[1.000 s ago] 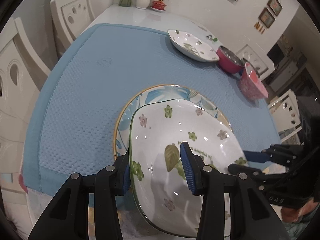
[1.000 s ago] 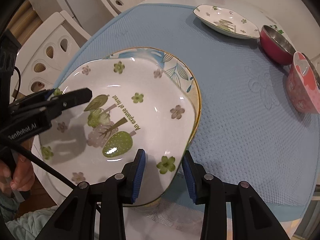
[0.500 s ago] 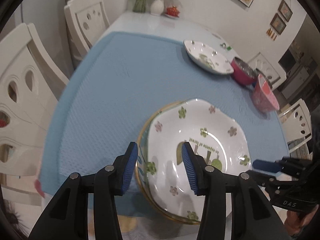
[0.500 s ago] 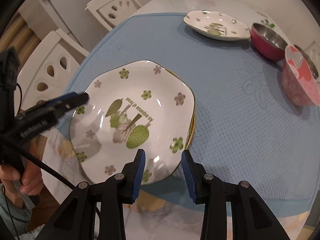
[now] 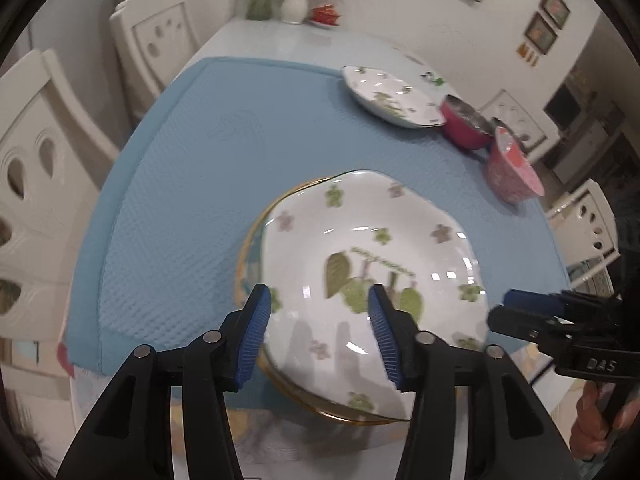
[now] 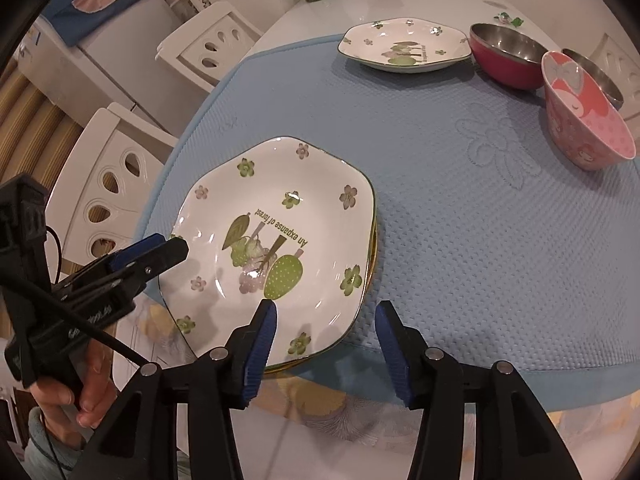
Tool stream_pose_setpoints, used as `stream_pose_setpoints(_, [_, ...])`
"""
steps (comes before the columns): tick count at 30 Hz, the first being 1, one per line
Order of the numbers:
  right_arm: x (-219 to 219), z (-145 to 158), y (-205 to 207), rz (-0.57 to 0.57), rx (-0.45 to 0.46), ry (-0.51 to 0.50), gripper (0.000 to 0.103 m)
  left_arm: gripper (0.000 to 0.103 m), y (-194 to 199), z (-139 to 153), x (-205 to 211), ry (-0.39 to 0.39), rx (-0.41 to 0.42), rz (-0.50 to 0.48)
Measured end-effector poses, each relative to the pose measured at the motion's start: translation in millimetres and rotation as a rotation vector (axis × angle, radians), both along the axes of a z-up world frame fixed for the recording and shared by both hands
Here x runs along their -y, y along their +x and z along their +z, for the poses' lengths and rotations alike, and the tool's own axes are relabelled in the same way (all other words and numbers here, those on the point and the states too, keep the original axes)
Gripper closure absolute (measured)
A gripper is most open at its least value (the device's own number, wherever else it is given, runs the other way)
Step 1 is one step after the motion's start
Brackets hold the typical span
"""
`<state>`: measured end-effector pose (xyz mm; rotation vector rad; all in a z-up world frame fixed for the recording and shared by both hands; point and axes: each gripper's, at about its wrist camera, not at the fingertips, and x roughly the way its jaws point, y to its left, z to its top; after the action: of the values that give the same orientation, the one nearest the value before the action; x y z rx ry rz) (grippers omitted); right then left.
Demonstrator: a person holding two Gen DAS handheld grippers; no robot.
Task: Organize plates and bowls
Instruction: 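Lower the hexagonal plate onto the round plate and open both grippers, then move both grippers to the smaller hexagonal plate and grasp its rim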
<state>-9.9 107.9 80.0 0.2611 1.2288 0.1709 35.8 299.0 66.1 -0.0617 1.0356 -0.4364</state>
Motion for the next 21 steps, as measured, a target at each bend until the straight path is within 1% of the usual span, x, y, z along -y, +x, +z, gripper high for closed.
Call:
stream_pose_setpoints(4, [9.8,14.6,3.6,-0.036,0.04,-0.005,0.054,0.054,1.1,14.9,6.8,-0.007,0.015,-0.008])
stream_pose_setpoints(5, [12.1,18.6,5.3,-0.045,0.05,-0.005,0.054,0.052,1.2,19.9,8.2,-0.013,0.024,-0.011])
stream_pose_setpoints(7, [17.5,28.6,9.1,-0.064,0.074,-0.007,0.051,0.041,2.1,31.3,11.3,-0.024,0.046,-0.012])
stream_pose_setpoints(8, [21.4,35.2,10.9,-0.077,0.092,-0.008,0.05,0.029,2.9,37.8,12.8,-0.029,0.059,-0.006])
stream_pose_setpoints(9, [25.1,41.3,12.9,-0.089,0.108,-0.006,0.05,0.022,3.6,42.2,14.2,-0.033,0.068,0.0])
stream_pose_setpoints(12, [29.9,52.0,17.6,-0.094,0.133,0.003,0.05,0.021,8.8,55.3,20.9,-0.061,0.092,-0.022])
stream_pose_setpoints(14, [31.1,58.7,22.4,-0.098,0.148,-0.002,0.049,0.021,15.0,62.1,26.6,-0.057,0.106,-0.033])
stream_pose_setpoints(19, [38.9,76.5,37.2,-0.12,0.184,0.006,0.049,0.021,35.4,87.2,38.8,-0.051,0.173,-0.076])
stream_pose_setpoints(20, [41.0,81.3,43.5,-0.129,0.194,0.012,0.047,0.021,41.6,93.5,41.2,-0.052,0.188,-0.084])
stream_pose_setpoints(21, [42.9,84.8,49.0,-0.138,0.203,0.016,0.04,0.021,48.5,99.9,44.0,-0.052,0.202,-0.091])
